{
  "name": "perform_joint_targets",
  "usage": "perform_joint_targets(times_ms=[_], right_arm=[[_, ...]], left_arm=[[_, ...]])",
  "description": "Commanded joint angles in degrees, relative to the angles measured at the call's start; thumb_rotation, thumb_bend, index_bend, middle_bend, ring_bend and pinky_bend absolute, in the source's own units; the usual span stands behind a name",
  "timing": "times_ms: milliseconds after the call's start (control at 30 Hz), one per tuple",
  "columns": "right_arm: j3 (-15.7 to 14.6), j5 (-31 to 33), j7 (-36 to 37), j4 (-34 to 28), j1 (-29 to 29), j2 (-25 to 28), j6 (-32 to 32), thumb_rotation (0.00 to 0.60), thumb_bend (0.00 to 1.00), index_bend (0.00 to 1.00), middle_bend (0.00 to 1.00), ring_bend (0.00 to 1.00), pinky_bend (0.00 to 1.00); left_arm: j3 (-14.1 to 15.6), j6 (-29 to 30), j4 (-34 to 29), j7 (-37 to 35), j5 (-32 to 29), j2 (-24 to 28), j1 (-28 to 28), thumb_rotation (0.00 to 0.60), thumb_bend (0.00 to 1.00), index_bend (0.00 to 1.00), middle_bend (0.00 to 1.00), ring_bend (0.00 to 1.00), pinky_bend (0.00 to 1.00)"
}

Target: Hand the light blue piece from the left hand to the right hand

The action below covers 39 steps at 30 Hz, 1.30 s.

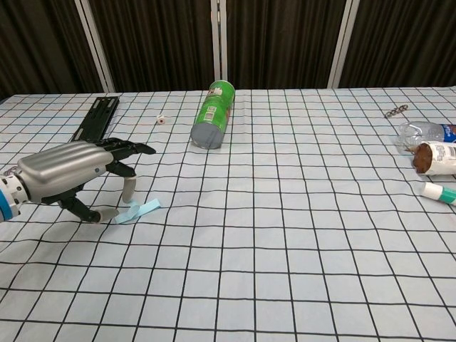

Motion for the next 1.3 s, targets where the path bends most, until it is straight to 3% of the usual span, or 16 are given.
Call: perform_joint_targets(times_ms=[33,300,733,1133,1300], right_arm=[[0.06,0.08,0.12,0.01,-0.03,0.08,-0.1,0.6,0.0,0.0,0.0,0.0,0.0],[0.17,0.0,0.33,-0.14,-0.11,0.28,-0.21,0.6,0.0,0.0,0.0,0.0,0.0],[0.31,-0.18,0.1,-0.43,-0.28,0.42,-0.08,0.6,0.0,0.0,0.0,0.0,0.0],[0.55,-0.21,0.86,-0.59,-0.51,0.81,0.02,0.6,0.0,0.0,0.0,0.0,0.0],[0.65,-0.29,1.19,-0.6,-0.6,0.96,0.11,0.6,0.0,0.0,0.0,0.0,0.0]], left_arm=[[-0.32,0.44,0.29,-0.02,0.05,-0.28,-0.15,0.6,0.36,0.52,0.0,0.0,0.0],[-1.02,2.33,-0.4,-0.37,-0.32,0.99,0.31,0.6,0.36,0.52,0.0,0.0,0.0],[-0.74,0.59,0.73,-0.63,-0.94,0.09,-0.23,0.6,0.36,0.53,0.0,0.0,0.0],[-0.79,-0.02,1.48,0.1,-1.11,-1.34,-0.73,0.6,0.45,0.58,0.0,0.0,0.0],[-1.02,-0.23,1.48,0.63,-1.56,-1.43,-0.79,0.6,0.47,0.68,0.0,0.0,0.0]])
